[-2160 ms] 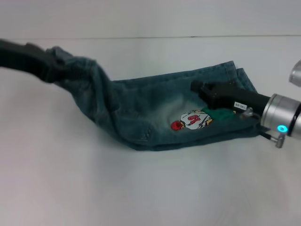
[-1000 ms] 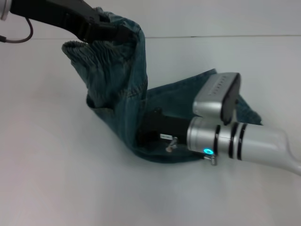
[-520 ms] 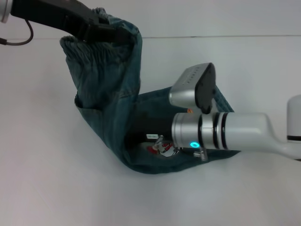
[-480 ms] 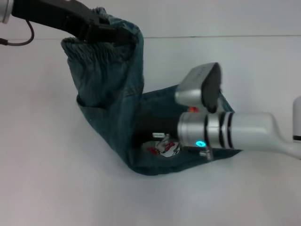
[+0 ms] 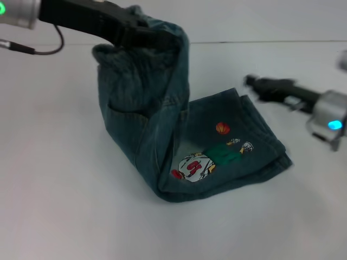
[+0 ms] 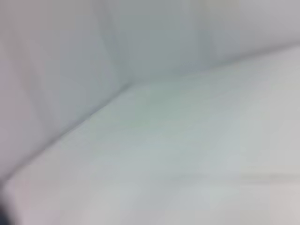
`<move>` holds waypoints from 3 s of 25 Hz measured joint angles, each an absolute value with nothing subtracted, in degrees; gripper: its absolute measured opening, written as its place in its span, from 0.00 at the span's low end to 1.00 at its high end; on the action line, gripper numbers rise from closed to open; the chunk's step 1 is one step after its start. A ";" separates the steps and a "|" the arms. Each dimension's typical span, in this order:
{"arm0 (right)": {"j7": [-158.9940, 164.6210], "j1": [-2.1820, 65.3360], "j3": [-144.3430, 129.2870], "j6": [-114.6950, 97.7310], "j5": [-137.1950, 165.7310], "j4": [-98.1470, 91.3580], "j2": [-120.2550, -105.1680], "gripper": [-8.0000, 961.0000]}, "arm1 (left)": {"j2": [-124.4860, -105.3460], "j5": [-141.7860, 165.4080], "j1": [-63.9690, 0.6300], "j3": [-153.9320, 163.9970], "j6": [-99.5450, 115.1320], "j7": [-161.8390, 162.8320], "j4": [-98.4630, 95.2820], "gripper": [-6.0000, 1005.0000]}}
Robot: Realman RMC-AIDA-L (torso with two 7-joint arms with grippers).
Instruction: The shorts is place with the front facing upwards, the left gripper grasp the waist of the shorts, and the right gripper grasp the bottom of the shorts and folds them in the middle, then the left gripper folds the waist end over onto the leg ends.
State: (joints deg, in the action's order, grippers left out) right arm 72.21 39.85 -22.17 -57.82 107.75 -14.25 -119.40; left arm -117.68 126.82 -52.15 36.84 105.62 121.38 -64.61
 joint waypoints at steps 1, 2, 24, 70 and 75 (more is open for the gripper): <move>72.26 38.06 -22.16 -57.99 103.05 -15.74 -119.39 0.06 | -117.92 126.06 -52.15 37.82 104.90 121.28 -63.94 0.06; 72.09 37.18 -22.14 -58.06 100.21 -16.34 -119.39 0.06 | -118.20 125.07 -52.12 38.99 104.01 121.12 -63.03 0.06; 68.93 30.98 -22.21 -66.65 73.70 -12.36 -119.79 0.07 | -124.40 119.13 -55.86 72.26 68.48 118.33 -42.38 0.09; 89.01 24.74 -33.64 -103.79 122.48 -40.72 -113.45 0.99 | -122.18 118.72 -19.99 33.24 102.34 94.94 -47.35 0.88; 89.10 24.26 -32.84 -103.36 122.79 -40.76 -113.42 0.99 | -122.09 120.86 -20.21 33.49 102.63 95.24 -47.68 0.88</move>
State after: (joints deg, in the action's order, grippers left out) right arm 89.10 24.26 -32.84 -103.36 122.79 -40.76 -113.42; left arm -122.09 120.86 -20.21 33.49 102.63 95.24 -47.68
